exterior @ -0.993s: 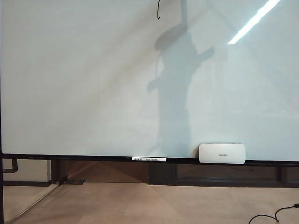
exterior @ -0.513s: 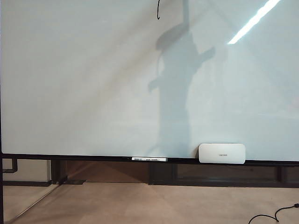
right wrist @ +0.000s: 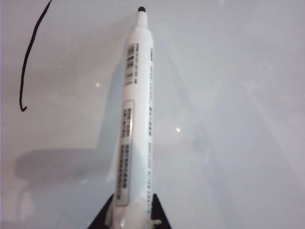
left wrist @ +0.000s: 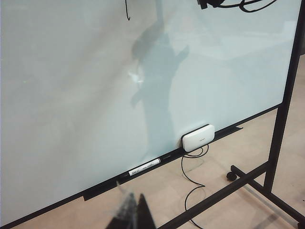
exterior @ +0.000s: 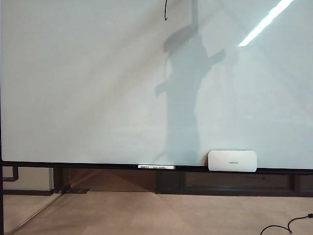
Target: Reach to the right to find the marker pen, pick it up, and write the number 19 on the whiteboard.
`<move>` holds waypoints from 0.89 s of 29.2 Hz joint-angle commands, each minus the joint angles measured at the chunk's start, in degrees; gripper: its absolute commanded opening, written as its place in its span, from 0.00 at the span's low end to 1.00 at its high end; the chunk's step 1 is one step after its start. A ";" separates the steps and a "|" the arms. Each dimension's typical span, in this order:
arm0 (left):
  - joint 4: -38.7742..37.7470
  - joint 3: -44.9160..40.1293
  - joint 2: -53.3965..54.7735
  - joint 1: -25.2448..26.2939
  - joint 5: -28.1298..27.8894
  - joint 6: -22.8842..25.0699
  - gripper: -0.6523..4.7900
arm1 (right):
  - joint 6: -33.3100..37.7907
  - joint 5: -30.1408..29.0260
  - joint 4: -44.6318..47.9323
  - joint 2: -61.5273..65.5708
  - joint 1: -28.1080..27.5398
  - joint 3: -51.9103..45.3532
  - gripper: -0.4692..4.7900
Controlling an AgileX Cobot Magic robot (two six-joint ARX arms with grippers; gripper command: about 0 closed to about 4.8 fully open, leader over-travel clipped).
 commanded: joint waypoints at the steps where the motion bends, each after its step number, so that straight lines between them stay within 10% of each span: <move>1: 0.70 0.17 0.09 -0.04 0.24 0.20 0.11 | -0.33 0.02 1.22 -0.39 0.07 0.37 0.08; 26: 0.68 0.17 0.09 -0.04 0.24 0.20 0.11 | -0.96 0.28 3.48 0.74 -0.04 0.37 0.08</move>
